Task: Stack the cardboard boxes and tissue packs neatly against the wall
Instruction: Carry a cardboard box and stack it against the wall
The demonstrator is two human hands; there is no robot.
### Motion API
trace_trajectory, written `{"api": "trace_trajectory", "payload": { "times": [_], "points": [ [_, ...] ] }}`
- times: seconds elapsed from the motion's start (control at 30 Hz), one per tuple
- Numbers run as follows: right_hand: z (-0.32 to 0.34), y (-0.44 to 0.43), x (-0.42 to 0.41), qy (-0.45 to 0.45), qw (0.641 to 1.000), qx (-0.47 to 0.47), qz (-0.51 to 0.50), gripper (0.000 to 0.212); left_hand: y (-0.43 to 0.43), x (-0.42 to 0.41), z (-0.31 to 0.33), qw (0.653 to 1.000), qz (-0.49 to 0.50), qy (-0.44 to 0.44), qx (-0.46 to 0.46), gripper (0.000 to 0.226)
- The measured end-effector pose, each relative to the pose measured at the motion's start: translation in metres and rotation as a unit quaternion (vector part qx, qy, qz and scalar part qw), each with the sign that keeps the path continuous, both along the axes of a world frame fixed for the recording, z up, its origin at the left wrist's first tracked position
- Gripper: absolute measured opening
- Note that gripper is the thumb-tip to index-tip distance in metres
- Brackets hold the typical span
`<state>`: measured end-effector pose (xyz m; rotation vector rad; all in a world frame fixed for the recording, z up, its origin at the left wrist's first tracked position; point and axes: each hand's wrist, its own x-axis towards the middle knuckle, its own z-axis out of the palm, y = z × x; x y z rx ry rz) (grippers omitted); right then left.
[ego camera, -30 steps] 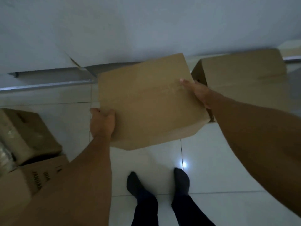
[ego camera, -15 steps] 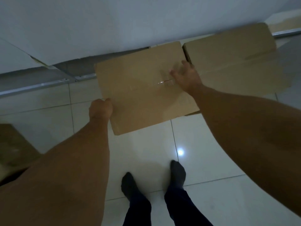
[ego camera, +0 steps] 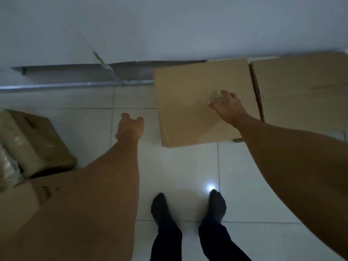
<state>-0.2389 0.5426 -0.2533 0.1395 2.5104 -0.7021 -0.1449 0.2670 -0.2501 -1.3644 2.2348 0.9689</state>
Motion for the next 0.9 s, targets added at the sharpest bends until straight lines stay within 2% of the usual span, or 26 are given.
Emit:
{"api": "trace_trajectory", "payload": {
  "times": [0.17,0.37,0.53,0.63,0.77,0.9],
  "points": [
    [0.024,-0.086,0.014,0.003,0.996,-0.019,0.085,0.079,-0.073,0.047,0.02,0.998,0.045,-0.005,-0.031,0.054],
    [0.058,-0.218,0.055,-0.005,0.978,-0.051,0.202,0.081,-0.165,0.127,0.06,0.988,0.144,0.023,-0.05,0.054],
    [0.082,-0.332,0.115,-0.018,0.948,-0.092,0.304,0.082,-0.234,0.213,0.096,0.972,0.216,0.017,-0.087,0.045],
    [0.091,-0.391,0.155,-0.028,0.923,-0.126,0.364,0.083,-0.267,0.267,0.106,0.954,0.282,0.021,-0.098,0.048],
    [0.091,-0.454,0.209,-0.04,0.888,-0.142,0.435,0.082,-0.293,0.331,0.104,0.928,0.363,0.045,-0.063,0.052],
    [0.082,-0.497,0.262,-0.072,0.867,-0.128,0.477,0.082,-0.3,0.381,0.097,0.919,0.391,0.052,-0.019,0.053]
  ]
}}
